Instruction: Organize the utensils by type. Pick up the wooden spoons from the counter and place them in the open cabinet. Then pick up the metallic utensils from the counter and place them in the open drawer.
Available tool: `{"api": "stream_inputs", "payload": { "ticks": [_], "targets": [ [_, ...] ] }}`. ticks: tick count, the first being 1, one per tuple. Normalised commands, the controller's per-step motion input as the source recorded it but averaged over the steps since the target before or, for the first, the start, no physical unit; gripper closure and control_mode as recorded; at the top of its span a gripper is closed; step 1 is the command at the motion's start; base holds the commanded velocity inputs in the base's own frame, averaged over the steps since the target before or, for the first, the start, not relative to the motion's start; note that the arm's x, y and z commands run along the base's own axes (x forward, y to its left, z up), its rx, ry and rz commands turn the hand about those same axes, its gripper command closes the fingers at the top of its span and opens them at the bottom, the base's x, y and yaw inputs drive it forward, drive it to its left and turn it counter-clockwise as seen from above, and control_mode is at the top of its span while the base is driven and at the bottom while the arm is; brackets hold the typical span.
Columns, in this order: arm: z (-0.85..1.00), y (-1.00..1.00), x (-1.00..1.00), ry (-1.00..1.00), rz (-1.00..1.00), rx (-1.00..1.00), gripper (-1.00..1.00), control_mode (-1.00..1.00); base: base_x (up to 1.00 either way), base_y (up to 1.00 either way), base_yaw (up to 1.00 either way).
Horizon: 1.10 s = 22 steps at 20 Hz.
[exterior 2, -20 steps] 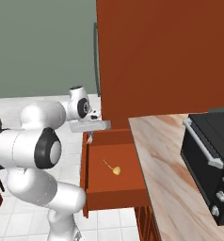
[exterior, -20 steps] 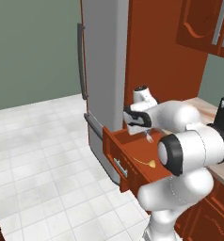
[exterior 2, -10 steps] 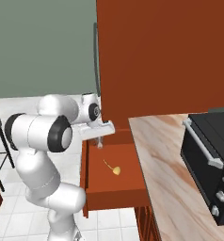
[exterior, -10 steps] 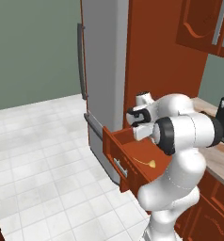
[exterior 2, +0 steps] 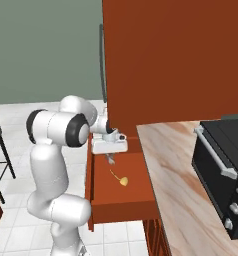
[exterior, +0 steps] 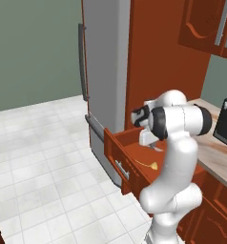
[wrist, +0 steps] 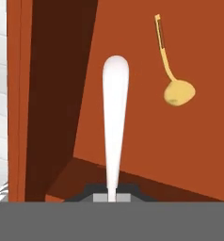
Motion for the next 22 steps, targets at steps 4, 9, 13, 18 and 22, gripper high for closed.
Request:
{"api": "stream_inputs", "payload": {
  "ticks": [4, 9, 13, 18, 22],
  "targets": [
    [-0.42, -0.13, 0.23, 0.02, 0.00, 0.04, 1.00, -1.00, 0.00, 0.00, 0.00],
    [-0.50, -0.03, 0.14, 0.00, 0.00, 0.00, 1.00, -1.00, 0.00, 0.00, 0.00],
    [-0.50, 0.00, 0.13, 0.00, 0.00, 0.00, 1.00, -1.00, 0.00, 0.00, 0.00],
    [-0.53, -0.05, 0.12, 0.00, 0.00, 0.00, 1.00, -1.00, 0.00, 0.00, 0.00],
    [-0.43, -0.10, 0.36, 0.01, 0.00, 0.00, 1.00, -1.00, 0.00, 0.00, 0.00]
  ]
}}
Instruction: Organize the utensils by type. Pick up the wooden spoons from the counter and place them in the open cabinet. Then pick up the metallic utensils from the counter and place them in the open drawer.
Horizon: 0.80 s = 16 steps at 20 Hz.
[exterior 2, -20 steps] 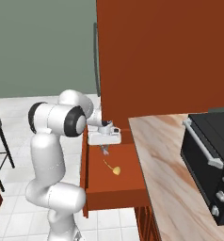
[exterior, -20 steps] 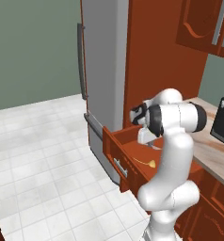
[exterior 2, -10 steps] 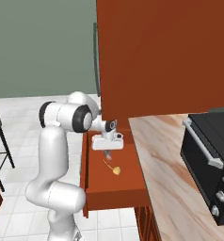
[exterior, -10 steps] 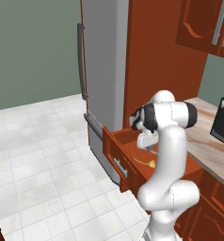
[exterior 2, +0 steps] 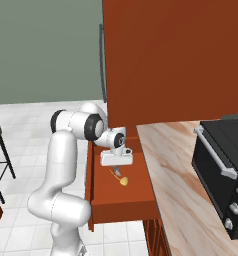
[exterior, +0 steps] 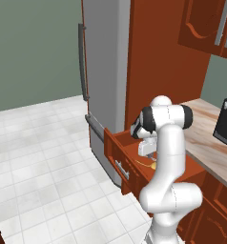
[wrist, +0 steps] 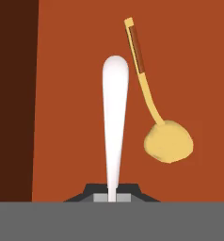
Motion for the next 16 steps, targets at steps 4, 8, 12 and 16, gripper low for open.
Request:
{"api": "stream_inputs", "payload": {
  "ticks": [4, 8, 12, 16],
  "targets": [
    [-0.42, 0.00, 0.07, 0.00, -0.02, 0.00, 1.00, -1.00, 0.00, 0.00, 0.00],
    [-0.39, 0.00, 0.05, 0.00, -0.06, 0.00, 1.00, -1.00, 0.00, 0.00, 0.00],
    [-0.36, 0.00, 0.22, 0.00, -0.06, 0.00, 1.00, -1.00, 0.00, 0.00, 0.00],
    [-0.34, 0.00, 0.24, 0.00, -0.06, 0.00, 1.00, -1.00, 0.00, 0.00, 0.00]
  ]
}}
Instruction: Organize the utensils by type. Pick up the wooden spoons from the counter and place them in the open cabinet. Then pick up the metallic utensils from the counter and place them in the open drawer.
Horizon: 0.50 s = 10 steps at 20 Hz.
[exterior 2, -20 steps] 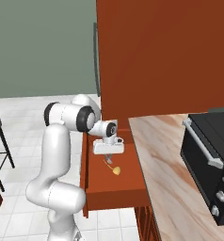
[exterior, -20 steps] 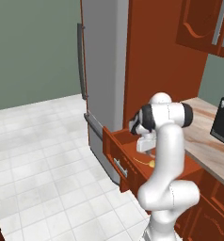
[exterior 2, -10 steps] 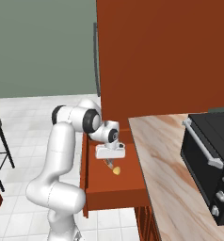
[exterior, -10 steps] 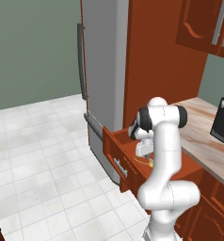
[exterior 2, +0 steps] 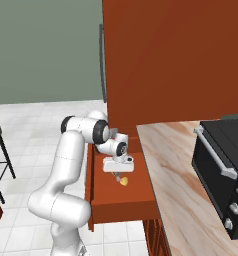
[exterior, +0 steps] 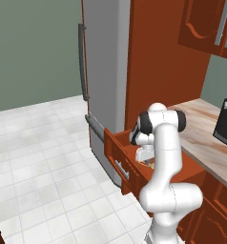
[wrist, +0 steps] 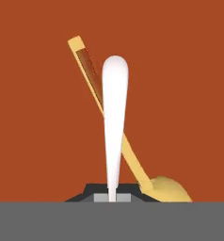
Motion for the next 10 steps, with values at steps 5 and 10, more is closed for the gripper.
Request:
{"api": "stream_inputs", "payload": {
  "ticks": [5, 10],
  "targets": [
    [-0.35, 0.03, 0.13, 0.00, -0.07, 0.00, 1.00, -1.00, 0.00, 0.00, 0.00],
    [-0.24, 0.02, 0.19, 0.00, -0.06, 0.00, -1.00, -1.00, 0.00, 0.00, 0.00]
  ]
}}
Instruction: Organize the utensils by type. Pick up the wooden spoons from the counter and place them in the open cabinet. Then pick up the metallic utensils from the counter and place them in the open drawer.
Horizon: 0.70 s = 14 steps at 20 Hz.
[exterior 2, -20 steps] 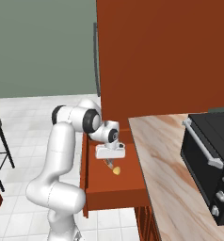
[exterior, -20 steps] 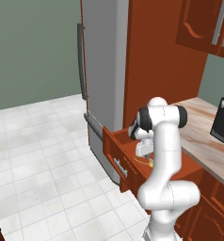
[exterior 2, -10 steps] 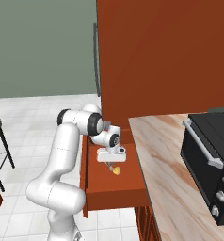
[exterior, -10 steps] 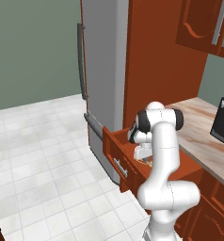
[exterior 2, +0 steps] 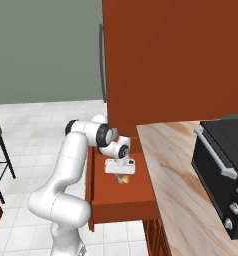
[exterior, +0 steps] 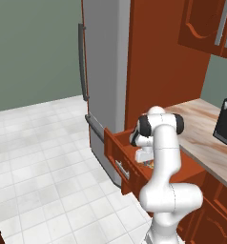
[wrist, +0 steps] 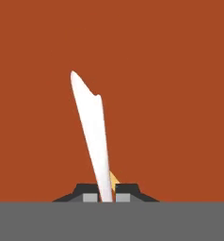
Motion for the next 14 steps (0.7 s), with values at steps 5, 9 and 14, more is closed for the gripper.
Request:
{"api": "stream_inputs", "payload": {
  "ticks": [5, 9, 14],
  "targets": [
    [-0.01, 0.00, 0.02, 0.00, -0.06, 0.00, -1.00, -1.00, 0.00, 0.00, 0.00],
    [0.08, 0.00, 0.00, 0.00, -0.04, 0.00, -1.00, -1.00, 0.00, 0.00, 0.00],
    [0.30, 0.08, -0.05, 0.00, 0.00, -0.02, -1.00, -1.00, 0.00, 0.00, 0.00]
  ]
}}
